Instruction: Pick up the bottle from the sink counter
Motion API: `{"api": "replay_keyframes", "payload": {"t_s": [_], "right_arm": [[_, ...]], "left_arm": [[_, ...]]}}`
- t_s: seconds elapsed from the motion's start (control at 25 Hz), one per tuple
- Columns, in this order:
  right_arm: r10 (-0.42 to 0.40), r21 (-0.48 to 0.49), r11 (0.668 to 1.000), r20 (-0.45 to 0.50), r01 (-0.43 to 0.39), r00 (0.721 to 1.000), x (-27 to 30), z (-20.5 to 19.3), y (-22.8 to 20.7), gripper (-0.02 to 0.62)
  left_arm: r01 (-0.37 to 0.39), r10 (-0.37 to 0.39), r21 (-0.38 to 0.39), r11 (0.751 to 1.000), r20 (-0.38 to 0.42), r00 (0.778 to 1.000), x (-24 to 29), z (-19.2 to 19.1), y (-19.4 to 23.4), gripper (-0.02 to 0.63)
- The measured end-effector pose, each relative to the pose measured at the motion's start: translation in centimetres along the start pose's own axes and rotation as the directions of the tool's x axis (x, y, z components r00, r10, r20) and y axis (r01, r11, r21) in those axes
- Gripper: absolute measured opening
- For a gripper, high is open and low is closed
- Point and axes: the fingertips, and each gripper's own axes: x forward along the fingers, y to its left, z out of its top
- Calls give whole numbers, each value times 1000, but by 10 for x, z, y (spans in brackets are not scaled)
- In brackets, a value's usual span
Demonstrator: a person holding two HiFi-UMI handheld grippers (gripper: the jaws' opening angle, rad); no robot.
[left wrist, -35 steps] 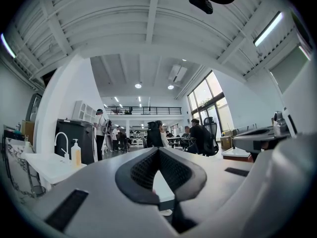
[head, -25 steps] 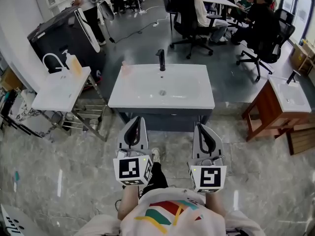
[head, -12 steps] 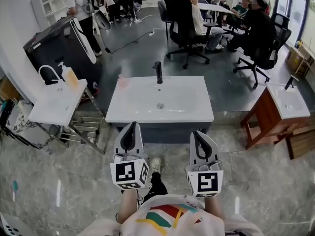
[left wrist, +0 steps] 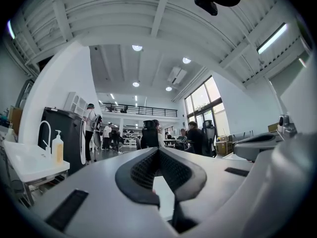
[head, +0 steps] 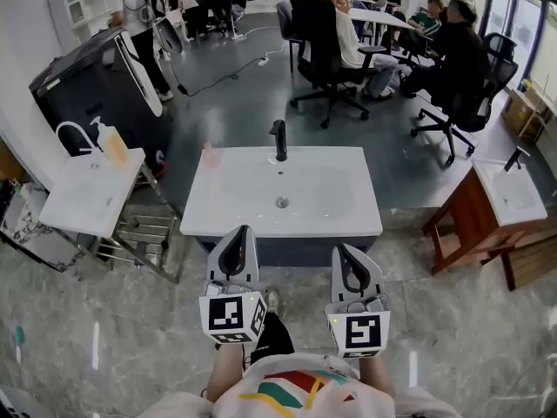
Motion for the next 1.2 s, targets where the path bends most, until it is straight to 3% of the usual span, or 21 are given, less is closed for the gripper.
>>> {"api": "replay_keyframes", "payload": {"t_s": [0.28, 0.84, 1.2], "right_arm": [[24, -32, 999, 13, -24, 1000, 69, 3, 6, 11], [39, -22, 999, 106, -37, 994, 265, 68, 12, 11], [18, 11, 1000, 112, -20, 994, 330, 68, -1, 11]], "left_arm": [[1, -1, -10, 1000, -6, 1000, 47, -7, 39, 18], [20, -19, -20, 1000, 63, 998, 196, 30, 151, 18], [27, -26, -25, 999, 61, 998, 255, 29, 178, 18]]}}
